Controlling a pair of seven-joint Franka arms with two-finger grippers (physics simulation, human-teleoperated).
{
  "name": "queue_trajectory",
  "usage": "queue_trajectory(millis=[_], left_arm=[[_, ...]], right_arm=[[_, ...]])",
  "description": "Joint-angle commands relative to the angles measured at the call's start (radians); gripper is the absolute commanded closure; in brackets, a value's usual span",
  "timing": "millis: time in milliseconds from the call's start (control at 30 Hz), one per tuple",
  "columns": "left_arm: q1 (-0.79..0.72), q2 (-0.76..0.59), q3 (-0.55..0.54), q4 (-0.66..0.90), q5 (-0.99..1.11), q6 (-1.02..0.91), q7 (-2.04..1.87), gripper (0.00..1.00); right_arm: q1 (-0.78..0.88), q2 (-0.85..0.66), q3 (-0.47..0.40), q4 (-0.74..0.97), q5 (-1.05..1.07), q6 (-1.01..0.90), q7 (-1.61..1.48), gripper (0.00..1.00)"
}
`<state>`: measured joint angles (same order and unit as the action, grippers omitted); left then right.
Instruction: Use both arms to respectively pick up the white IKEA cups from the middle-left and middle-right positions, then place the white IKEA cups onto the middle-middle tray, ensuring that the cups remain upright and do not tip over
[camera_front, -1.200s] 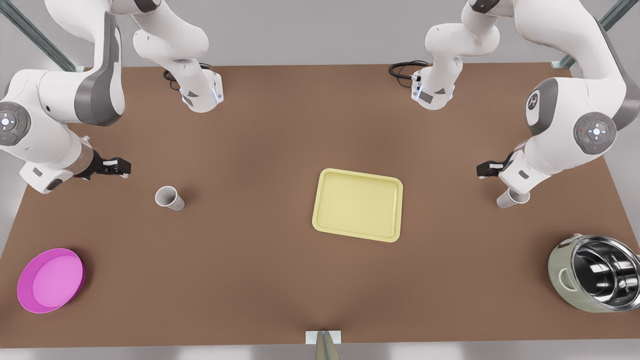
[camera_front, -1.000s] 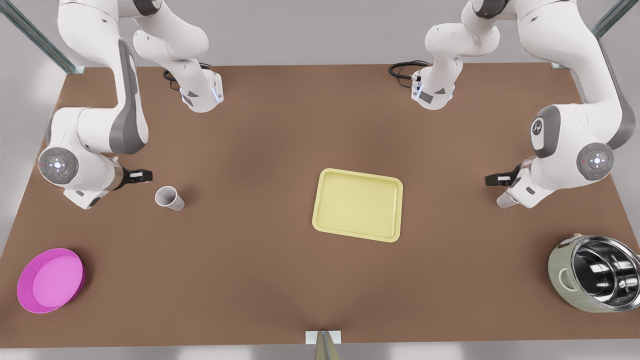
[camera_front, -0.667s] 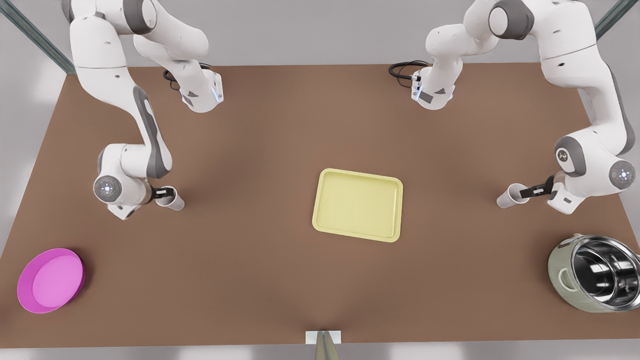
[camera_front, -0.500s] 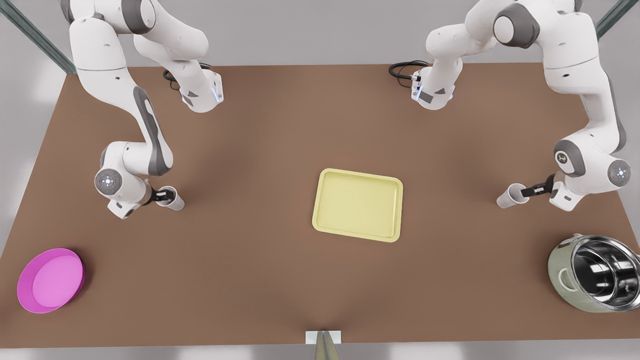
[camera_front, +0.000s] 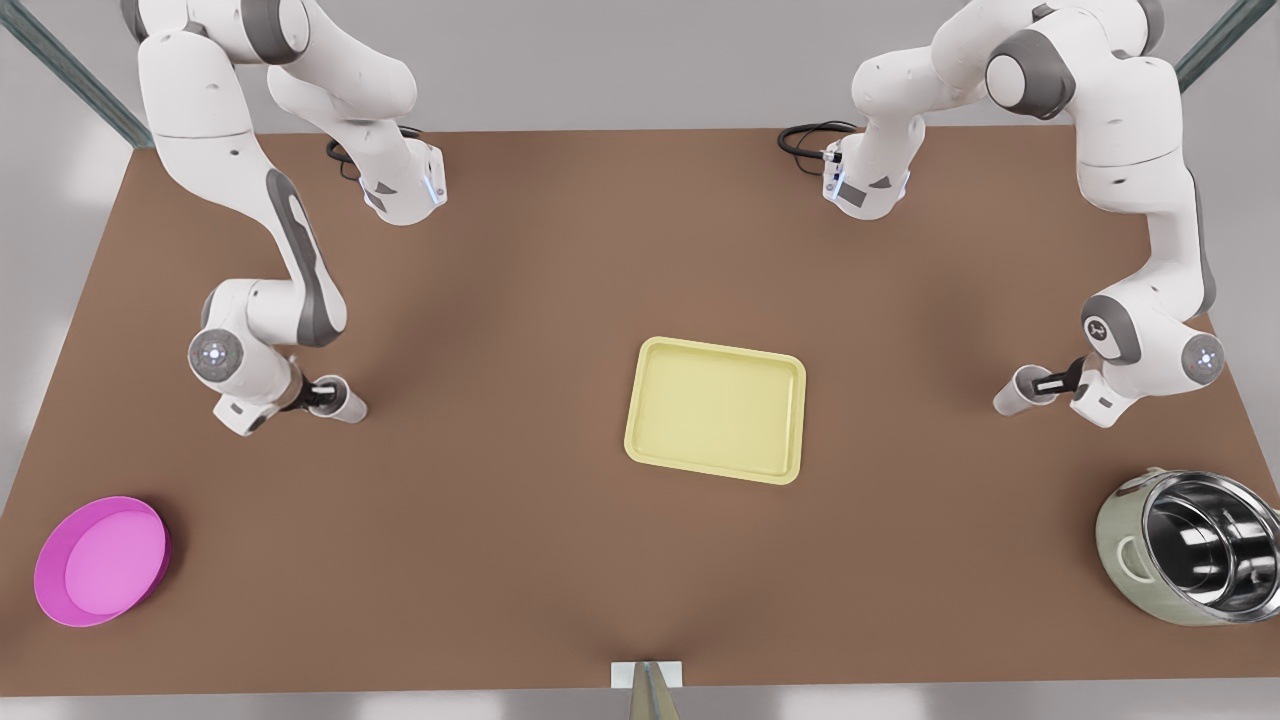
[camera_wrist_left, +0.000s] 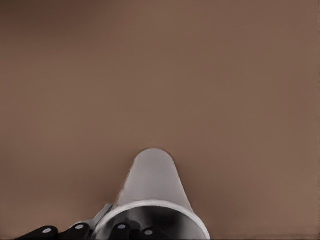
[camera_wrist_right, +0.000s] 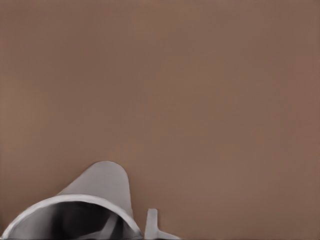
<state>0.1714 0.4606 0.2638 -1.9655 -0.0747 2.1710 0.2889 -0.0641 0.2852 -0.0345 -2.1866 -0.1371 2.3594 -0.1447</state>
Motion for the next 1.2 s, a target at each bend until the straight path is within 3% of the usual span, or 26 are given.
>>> queue_trajectory(millis=[0, 100, 200, 367, 467, 767, 800, 833, 867, 1133, 1167], left_arm=[[-0.006, -0.003, -0.001, 0.002, -0.016, -0.030, 0.101, 0.79], [-0.085, -0.111, -0.006, 0.007, -0.046, -0.048, 0.043, 0.79], [-0.133, -0.051, -0.190, 0.149, -0.134, -0.051, -0.287, 0.79], [-0.142, 0.019, -0.509, 0.188, -0.152, -0.040, -0.688, 0.79], [-0.227, 0.069, -0.520, 0.183, -0.091, -0.040, -0.774, 0.79], [-0.260, 0.125, -0.541, 0.175, -0.034, -0.037, -0.850, 0.79], [-0.260, 0.130, -0.541, 0.175, -0.034, -0.037, -0.849, 0.66], [-0.260, 0.130, -0.541, 0.175, -0.034, -0.037, -0.847, 0.17], [-0.257, 0.130, -0.541, 0.175, -0.034, -0.037, -0.846, 0.00], [-0.245, 0.066, -0.557, 0.177, -0.034, -0.135, -0.858, 0.00], [-0.245, 0.052, -0.557, 0.178, -0.033, -0.155, -0.872, 0.00]], right_arm=[[0.006, 0.005, 0.001, 0.010, -0.009, -0.049, -0.032, 0.79], [0.007, 0.022, 0.051, 0.037, -0.004, -0.049, -0.027, 0.79], [0.021, 0.019, 0.119, 0.149, 0.056, -0.127, -0.029, 0.79], [0.178, 0.074, 0.180, 0.323, 0.143, -0.141, -0.018, 0.79], [0.283, 0.140, 0.179, 0.412, 0.257, -0.141, -0.007, 0.79], [0.618, 0.307, 0.177, 0.662, 0.266, -0.134, 0.750, 0.79], [0.639, 0.351, 0.177, 0.721, 0.267, -0.134, 0.777, 0.79], [0.650, 0.393, 0.179, 0.769, 0.269, -0.131, 0.777, 0.79], [0.668, 0.434, 0.179, 0.809, 0.269, -0.129, 0.777, 0.79], [0.710, 0.535, 0.179, 0.847, 0.269, -0.060, 0.775, 0.79], [0.710, 0.537, 0.177, 0.844, 0.266, -0.054, 0.772, 0.36]])
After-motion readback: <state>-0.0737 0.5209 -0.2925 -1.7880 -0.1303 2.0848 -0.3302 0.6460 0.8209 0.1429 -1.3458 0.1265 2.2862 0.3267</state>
